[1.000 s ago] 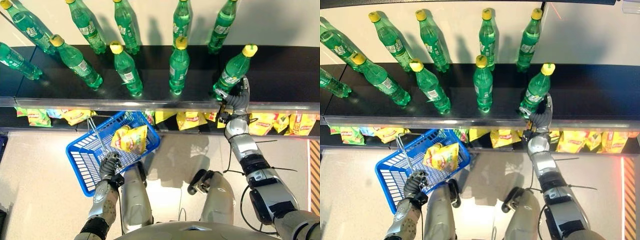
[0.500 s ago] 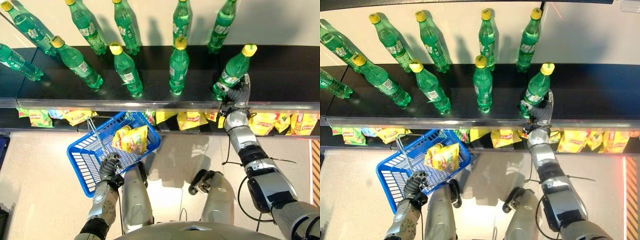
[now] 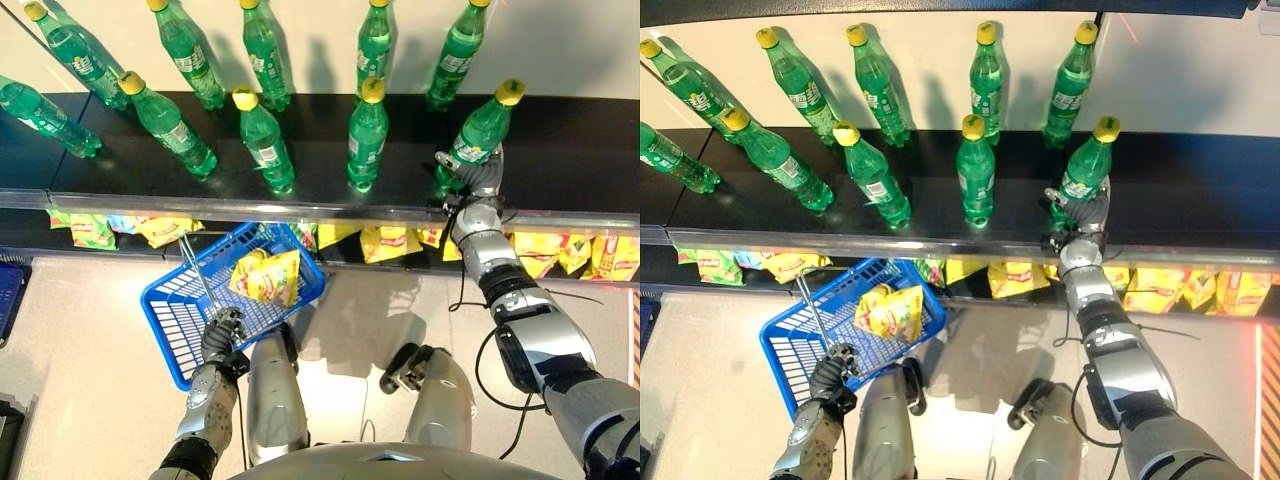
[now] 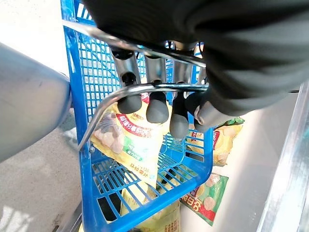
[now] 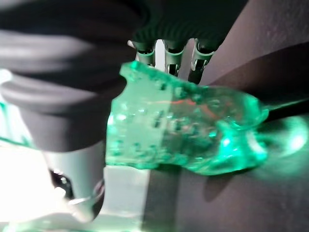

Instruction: Pick up the snacks into the basket

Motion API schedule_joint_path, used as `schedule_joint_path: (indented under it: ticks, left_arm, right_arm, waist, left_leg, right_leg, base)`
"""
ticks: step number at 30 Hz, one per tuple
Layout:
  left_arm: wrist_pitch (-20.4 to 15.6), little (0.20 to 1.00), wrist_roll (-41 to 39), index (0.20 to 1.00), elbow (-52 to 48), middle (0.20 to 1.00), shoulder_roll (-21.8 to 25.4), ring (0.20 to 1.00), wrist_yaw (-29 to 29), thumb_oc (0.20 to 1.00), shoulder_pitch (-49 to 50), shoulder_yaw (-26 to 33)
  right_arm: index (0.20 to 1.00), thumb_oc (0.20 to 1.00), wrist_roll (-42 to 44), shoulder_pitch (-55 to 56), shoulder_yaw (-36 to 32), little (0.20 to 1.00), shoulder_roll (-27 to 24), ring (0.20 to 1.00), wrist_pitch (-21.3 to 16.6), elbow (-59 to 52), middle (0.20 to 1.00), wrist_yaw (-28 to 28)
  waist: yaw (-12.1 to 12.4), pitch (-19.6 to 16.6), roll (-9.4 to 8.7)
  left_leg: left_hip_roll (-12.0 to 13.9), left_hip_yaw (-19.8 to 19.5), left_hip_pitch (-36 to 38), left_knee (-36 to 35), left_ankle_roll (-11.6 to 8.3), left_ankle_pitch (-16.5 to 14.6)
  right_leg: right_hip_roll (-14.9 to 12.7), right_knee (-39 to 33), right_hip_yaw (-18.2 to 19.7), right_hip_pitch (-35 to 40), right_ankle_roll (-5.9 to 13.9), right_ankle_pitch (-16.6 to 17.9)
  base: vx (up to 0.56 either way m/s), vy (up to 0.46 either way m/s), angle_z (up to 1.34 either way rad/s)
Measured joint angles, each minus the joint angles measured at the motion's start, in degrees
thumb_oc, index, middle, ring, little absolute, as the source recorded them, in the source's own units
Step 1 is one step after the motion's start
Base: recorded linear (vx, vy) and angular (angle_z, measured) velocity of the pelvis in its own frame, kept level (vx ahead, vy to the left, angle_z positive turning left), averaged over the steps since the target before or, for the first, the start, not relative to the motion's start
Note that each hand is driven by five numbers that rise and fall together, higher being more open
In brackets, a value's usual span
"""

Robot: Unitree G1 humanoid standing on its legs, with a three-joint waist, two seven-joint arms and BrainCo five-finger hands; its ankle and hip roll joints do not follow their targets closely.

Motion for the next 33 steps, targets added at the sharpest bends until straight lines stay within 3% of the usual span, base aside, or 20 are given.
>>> schedule_joint_path:
  ticks: [8, 17, 24, 28, 33]
  left_arm:
    - [0.14, 0.2, -0.01, 0.2, 0.0, 0.2, 0.04, 0.2, -0.07, 0.2, -0.05, -0.09]
    - [0.41, 0.2, -0.02, 0.2, 0.0, 0.2, 0.09, 0.2, 0.0, 0.2, -0.45, -0.6]
    - [0.47, 0.2, -0.02, 0.2, -0.06, 0.2, 0.04, 0.2, 0.29, 0.2, -0.67, -0.89]
    - [0.37, 0.2, 0.01, 0.2, -0.37, 0.2, -0.41, 0.2, 0.57, 0.2, -0.84, -0.89]
    - [0.33, 0.2, 0.01, 0.2, -0.48, 0.2, -0.86, 0.2, 1.13, 0.2, -0.56, 0.74]
  right_arm:
    - [0.2, 0.2, 2.38, -2.75, 0.01, 0.2, -2.36, 0.2, 0.15, 5.65, 0.2, 0.75]
    - [0.2, 0.2, 3.44, -2.33, -0.05, 0.2, -1.65, 0.2, 0.18, 5.0, 0.2, 0.06]
    - [0.2, 0.2, 1.9, 8.32, -0.14, 0.2, -0.85, 0.2, 0.68, -10.52, 0.2, -0.92]
    - [0.2, 0.2, -1.54, 20.24, -1.98, 0.2, -0.8, 0.2, 0.86, -26.14, 0.2, -1.44]
    - [0.2, 0.2, -5.5, 29.19, -4.25, 0.2, 0.85, 0.2, 0.16, -36.59, 0.2, -2.53]
  waist:
    - [1.03, 0.0, 0.05]
    - [0.63, 0.01, 0.06]
    - [-0.31, 0.06, 0.15]
    - [-0.23, 0.12, 0.18]
    - [-1.88, 0.44, 0.0]
  left_leg:
    - [-0.64, -0.57, 0.13, -0.17, 0.05, 0.02]
    - [-0.8, -0.6, 0.2, -0.13, 0.1, 0.02]
    - [-0.63, -0.56, 0.2, -0.1, 0.1, 0.01]
    - [-0.38, -0.57, 0.14, -0.23, 0.19, -0.18]
    - [-0.32, -0.72, 0.04, -0.28, 0.16, -0.12]
  right_leg:
    - [-0.56, -0.28, -0.81, 1.04, 0.38, -0.03]
    - [-0.68, -0.33, -0.85, 1.15, 0.48, 0.01]
    - [-0.46, -0.47, -0.84, 1.15, 0.5, 0.03]
    - [-0.1, -0.7, -0.88, 1.13, 0.55, -0.06]
    - [0.09, -0.91, -1.05, 1.28, 0.54, 0.07]
  base:
    - [0.0, 0.004, 0.05]
    - [0.0, 0.001, 0.01]
    - [0.0, 0.0, 0.0]
    - [-0.01, 0.0, -0.01]
    - [-0.02, -0.001, 0.0]
